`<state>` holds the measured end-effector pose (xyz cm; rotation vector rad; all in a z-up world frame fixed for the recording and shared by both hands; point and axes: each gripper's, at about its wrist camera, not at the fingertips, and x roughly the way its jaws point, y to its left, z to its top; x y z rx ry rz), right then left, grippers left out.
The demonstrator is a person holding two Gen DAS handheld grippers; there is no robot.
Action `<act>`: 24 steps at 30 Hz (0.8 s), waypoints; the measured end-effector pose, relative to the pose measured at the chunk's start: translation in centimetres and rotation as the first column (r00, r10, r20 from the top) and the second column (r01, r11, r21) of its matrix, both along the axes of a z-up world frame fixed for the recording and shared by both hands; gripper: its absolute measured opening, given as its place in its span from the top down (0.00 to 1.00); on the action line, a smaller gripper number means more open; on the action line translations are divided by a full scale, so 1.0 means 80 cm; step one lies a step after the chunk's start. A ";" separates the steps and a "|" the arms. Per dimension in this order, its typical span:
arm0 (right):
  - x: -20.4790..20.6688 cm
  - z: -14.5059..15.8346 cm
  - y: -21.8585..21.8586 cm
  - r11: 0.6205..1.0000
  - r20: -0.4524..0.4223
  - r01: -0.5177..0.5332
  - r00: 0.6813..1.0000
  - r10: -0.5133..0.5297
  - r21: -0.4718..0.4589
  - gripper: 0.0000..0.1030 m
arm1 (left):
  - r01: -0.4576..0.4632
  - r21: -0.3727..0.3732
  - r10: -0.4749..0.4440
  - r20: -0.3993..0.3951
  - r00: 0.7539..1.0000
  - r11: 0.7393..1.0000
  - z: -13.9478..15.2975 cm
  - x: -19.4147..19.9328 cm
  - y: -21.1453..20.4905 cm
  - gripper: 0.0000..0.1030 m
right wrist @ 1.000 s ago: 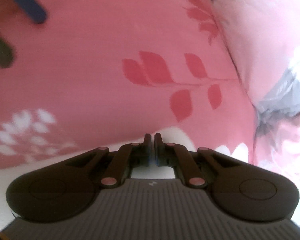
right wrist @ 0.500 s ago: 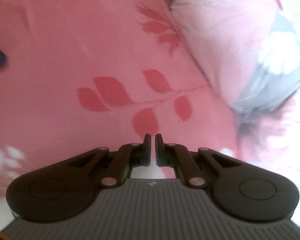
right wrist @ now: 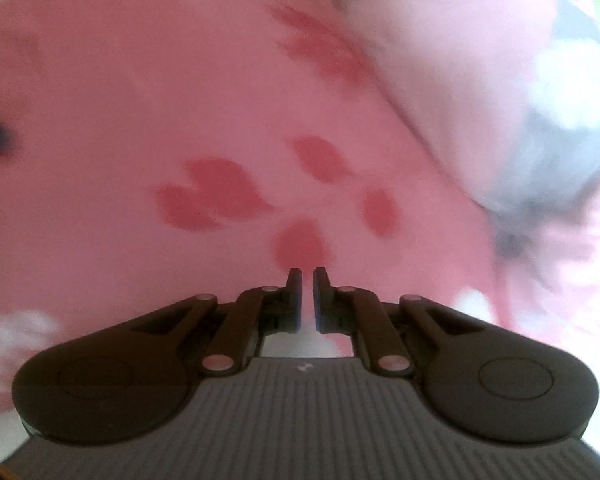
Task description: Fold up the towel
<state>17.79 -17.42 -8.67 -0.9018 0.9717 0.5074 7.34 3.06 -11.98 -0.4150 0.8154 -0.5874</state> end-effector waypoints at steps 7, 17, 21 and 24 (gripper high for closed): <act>-0.073 -0.024 0.016 0.992 -0.150 -0.096 0.985 0.083 -0.080 0.95 | -0.002 0.007 0.002 0.009 1.000 1.000 0.002 -0.003 0.001 0.17; -0.218 -0.015 0.055 0.972 -0.255 -0.229 0.944 0.209 -0.054 0.95 | -0.004 0.027 0.004 0.028 1.000 1.000 0.001 -0.007 -0.004 0.17; -0.264 -0.004 0.056 0.975 -0.246 -0.224 0.945 0.215 -0.007 0.91 | 0.006 0.033 -0.007 0.046 0.999 0.999 0.000 -0.010 -0.006 0.16; -0.304 -0.005 0.051 0.976 -0.229 -0.217 0.950 0.211 -0.002 0.91 | 0.026 0.032 -0.028 0.067 0.997 0.999 -0.001 -0.013 -0.011 0.15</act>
